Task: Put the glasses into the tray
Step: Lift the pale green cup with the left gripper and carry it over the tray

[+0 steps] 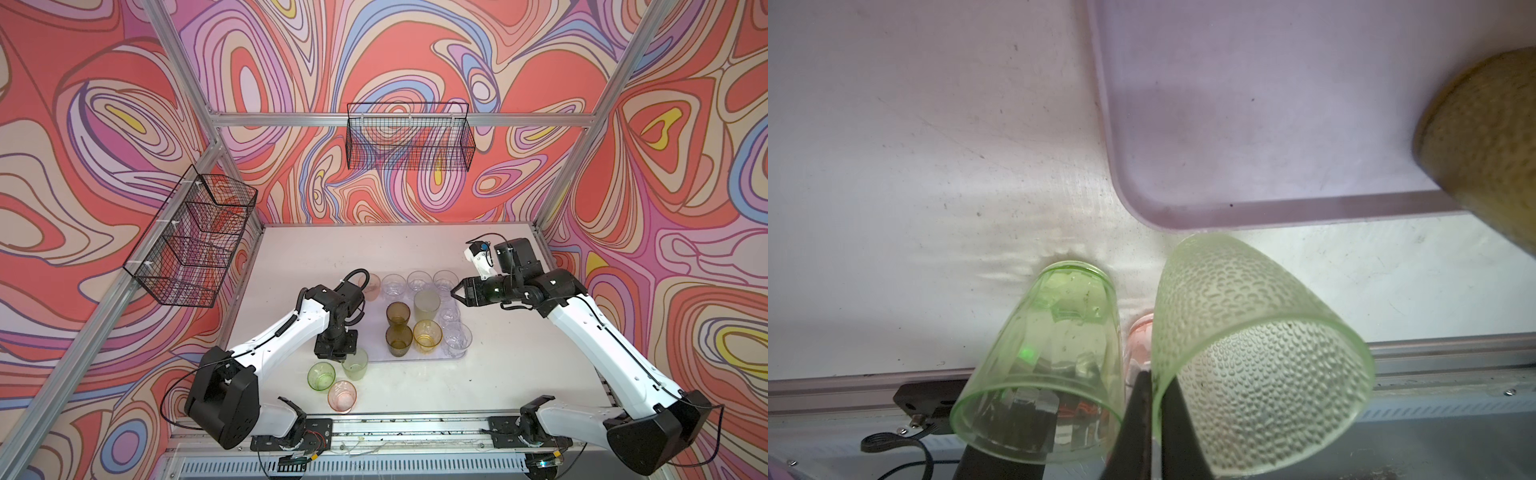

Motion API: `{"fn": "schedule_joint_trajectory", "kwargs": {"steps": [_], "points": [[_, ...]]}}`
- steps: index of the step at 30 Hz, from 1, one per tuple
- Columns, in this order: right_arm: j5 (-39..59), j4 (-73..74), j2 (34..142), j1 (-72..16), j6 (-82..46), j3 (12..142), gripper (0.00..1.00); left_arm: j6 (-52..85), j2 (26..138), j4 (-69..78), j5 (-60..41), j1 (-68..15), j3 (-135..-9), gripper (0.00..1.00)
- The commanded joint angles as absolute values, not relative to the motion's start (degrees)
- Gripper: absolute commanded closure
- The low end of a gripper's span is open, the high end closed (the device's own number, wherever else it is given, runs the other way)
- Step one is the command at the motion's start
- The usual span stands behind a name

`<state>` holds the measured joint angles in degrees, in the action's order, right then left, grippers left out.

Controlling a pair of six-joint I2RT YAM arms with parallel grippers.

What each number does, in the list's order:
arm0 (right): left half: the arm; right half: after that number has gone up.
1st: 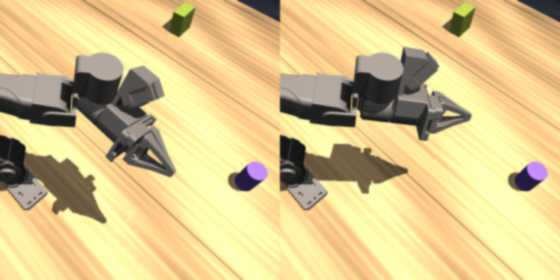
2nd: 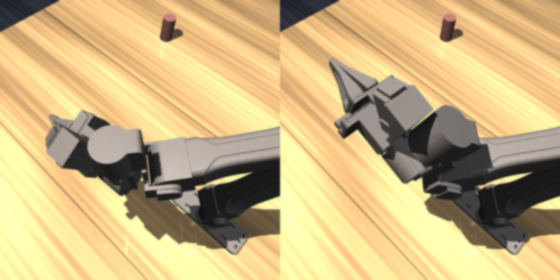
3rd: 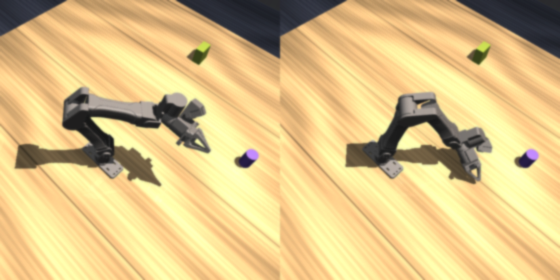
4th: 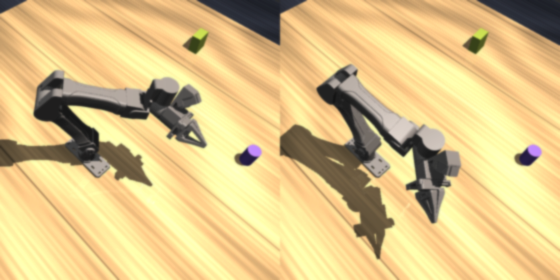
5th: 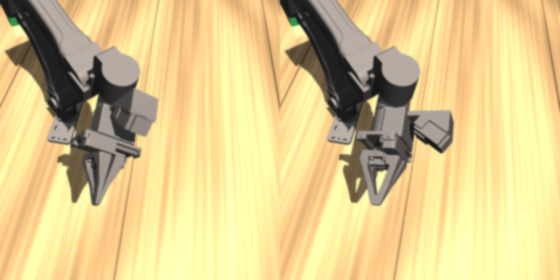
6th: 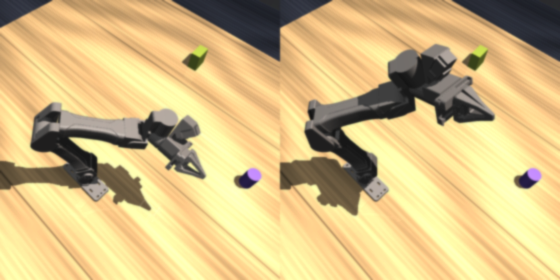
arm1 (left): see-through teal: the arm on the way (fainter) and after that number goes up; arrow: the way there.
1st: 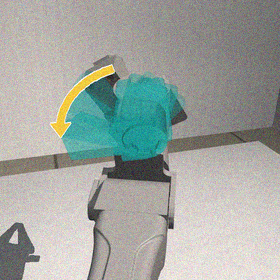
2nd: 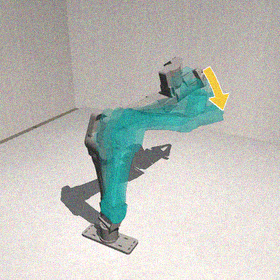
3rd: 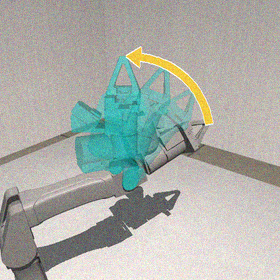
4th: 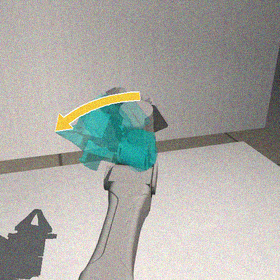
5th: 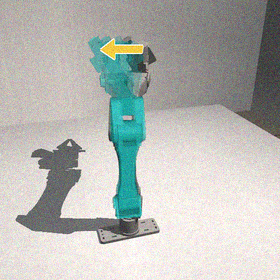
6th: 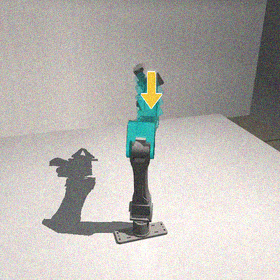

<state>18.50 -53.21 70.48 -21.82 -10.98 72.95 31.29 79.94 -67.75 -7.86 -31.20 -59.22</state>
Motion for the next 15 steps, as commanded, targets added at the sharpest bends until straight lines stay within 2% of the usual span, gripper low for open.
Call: {"fn": "schedule_joint_trajectory", "kwargs": {"steps": [1,15], "points": [[18.72,-53.26,69.56,-21.64,-10.64,73.52,0.41,30.1,79.72,-71.19,-6.11,-31.49,-61.99,0.97],[18.63,-53.26,69.25,-21.64,-10.66,73.11,0.41,26.75,82.98,-71.83,-3.04,-30.76,-69.8,1.0]]}}
